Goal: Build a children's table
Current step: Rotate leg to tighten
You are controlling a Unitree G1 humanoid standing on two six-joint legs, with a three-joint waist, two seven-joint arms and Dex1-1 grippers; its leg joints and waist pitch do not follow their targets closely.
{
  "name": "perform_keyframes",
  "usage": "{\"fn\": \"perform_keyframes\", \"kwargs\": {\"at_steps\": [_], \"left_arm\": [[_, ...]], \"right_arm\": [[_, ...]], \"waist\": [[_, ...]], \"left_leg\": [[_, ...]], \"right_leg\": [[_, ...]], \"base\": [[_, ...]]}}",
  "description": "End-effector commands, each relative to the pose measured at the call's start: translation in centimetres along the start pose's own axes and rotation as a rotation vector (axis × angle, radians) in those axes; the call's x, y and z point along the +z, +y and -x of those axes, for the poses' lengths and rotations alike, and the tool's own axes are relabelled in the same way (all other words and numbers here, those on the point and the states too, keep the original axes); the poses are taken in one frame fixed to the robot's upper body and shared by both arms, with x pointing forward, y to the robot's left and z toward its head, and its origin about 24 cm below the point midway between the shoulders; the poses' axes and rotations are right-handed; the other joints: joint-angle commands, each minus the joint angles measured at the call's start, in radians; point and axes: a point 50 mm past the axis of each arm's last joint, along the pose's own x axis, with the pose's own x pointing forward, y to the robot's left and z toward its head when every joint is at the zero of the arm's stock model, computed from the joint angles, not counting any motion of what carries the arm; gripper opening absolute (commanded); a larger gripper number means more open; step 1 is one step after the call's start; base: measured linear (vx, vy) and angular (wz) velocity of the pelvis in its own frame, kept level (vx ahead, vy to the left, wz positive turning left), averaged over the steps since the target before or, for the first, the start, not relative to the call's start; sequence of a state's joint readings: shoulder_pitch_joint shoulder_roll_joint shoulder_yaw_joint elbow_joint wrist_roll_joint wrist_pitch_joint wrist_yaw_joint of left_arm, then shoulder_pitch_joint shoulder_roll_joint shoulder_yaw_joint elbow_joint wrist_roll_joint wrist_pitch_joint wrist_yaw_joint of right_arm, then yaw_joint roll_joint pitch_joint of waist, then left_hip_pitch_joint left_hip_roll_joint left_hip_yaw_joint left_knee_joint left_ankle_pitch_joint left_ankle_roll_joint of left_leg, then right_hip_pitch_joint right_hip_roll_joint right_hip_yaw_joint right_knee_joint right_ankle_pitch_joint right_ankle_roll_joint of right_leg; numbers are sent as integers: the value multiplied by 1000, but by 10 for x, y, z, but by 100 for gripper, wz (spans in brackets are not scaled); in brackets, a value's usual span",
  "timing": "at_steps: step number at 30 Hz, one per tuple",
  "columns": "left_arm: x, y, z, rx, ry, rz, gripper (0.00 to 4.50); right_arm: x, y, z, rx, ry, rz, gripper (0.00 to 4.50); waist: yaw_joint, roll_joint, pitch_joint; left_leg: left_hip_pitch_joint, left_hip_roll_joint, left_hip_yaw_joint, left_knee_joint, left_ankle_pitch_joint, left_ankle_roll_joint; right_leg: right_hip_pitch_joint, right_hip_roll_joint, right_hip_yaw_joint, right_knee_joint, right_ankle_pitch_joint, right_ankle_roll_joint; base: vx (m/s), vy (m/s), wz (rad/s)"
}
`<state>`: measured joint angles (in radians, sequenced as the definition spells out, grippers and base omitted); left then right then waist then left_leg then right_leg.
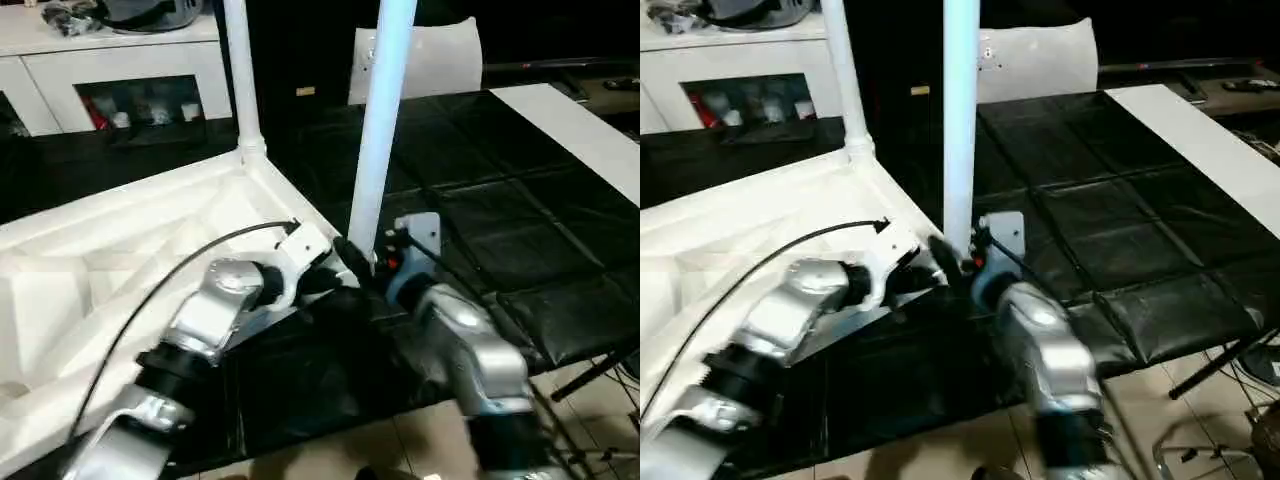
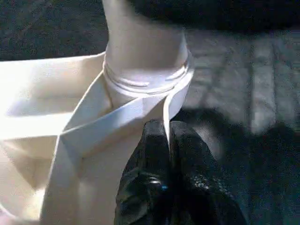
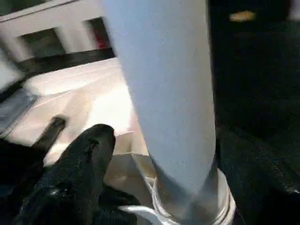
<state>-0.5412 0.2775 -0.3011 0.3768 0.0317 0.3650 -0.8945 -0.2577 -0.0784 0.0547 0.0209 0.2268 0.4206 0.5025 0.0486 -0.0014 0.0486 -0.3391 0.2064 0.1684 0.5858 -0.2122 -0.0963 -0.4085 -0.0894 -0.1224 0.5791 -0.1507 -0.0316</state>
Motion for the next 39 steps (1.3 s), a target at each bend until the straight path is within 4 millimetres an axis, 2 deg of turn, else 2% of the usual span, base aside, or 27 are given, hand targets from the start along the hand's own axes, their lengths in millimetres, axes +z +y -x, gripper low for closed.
{"fn": "perform_keyframes", "kwargs": {"at_steps": [1,5,7,9,10,11,14,15,17,18,19,22,26,35,39], "left_arm": [[4,-4,6,-125,-16,-100,0],[-1,-7,15,-254,21,-170,0],[-4,-9,18,-306,43,-208,0],[-8,-10,22,-371,71,-255,0],[-11,-11,26,-425,92,-283,0],[-12,-11,28,-449,98,-291,0],[-12,-11,34,-522,119,-320,0],[-11,-11,34,-529,119,-321,0],[-12,-11,36,-547,132,-345,0],[-11,-11,36,-561,136,-352,0],[-10,-11,37,-572,134,-354,0],[-8,-12,37,-602,129,-367,0],[-4,-19,36,-665,111,-379,0],[-5,-23,35,-680,108,-385,0],[-6,-23,36,-683,110,-382,0]], "right_arm": [[7,0,11,123,-7,63,405],[9,-8,25,230,29,129,437],[10,-9,30,290,58,154,437],[11,-11,36,352,89,177,437],[11,-12,40,416,124,206,437],[11,-12,41,456,145,232,437],[10,-12,45,572,201,265,437],[10,-12,45,579,203,266,437],[10,-11,46,626,221,267,410],[10,-12,46,646,231,265,403],[10,-12,47,661,239,261,400],[10,-13,47,700,255,250,365],[9,-10,45,778,283,245,346],[4,-2,42,836,287,219,262],[3,-1,42,845,289,215,225]], "waist": [[9,7,-66],[24,2,-65],[32,5,-64],[40,3,-64],[42,-4,-62],[46,-1,-62],[51,-6,-61],[51,-5,-60],[52,-5,-61],[52,-12,-62],[56,-8,-63],[59,-9,-65],[62,-14,-66],[65,-16,-63],[66,-18,-65]], "left_leg": [[-8,20,-2,-64,-110,65],[-4,21,-1,-65,-130,59],[-2,24,-1,-66,-132,56],[2,26,1,-66,-140,56],[2,26,2,-67,-146,55],[2,26,1,-68,-157,54],[2,24,1,-68,-169,52],[3,25,1,-68,-167,51],[4,26,1,-68,-167,50],[3,26,2,-67,-161,50],[3,28,-1,-68,-151,51],[1,29,0,-66,-136,54],[-1,29,2,-64,-120,57],[0,29,1,-66,-139,44],[0,29,1,-66,-135,43]], "right_leg": [[70,-56,60,-60,-230,-137],[67,-59,60,-62,-287,-133],[64,-61,61,-62,-291,-133],[61,-60,63,-62,-286,-135],[62,-61,64,-62,-285,-141],[65,-62,63,-61,-303,-138],[66,-66,61,-68,-368,-117],[64,-66,62,-70,-381,-113],[62,-65,61,-71,-385,-115],[63,-65,61,-69,-378,-116],[64,-65,61,-65,-363,-124],[64,-65,62,-59,-327,-136],[66,-65,62,-52,-295,-156],[64,-66,62,-60,-359,-126],[64,-65,62,-59,-354,-124]], "base": [[0,0,0],[0,0,0],[0,0,0],[0,0,0],[0,0,0],[0,0,0],[0,0,0],[0,0,0],[0,0,0],[0,0,0],[0,0,0],[0,0,0],[0,0,0],[0,0,0],[0,0,0]]}}
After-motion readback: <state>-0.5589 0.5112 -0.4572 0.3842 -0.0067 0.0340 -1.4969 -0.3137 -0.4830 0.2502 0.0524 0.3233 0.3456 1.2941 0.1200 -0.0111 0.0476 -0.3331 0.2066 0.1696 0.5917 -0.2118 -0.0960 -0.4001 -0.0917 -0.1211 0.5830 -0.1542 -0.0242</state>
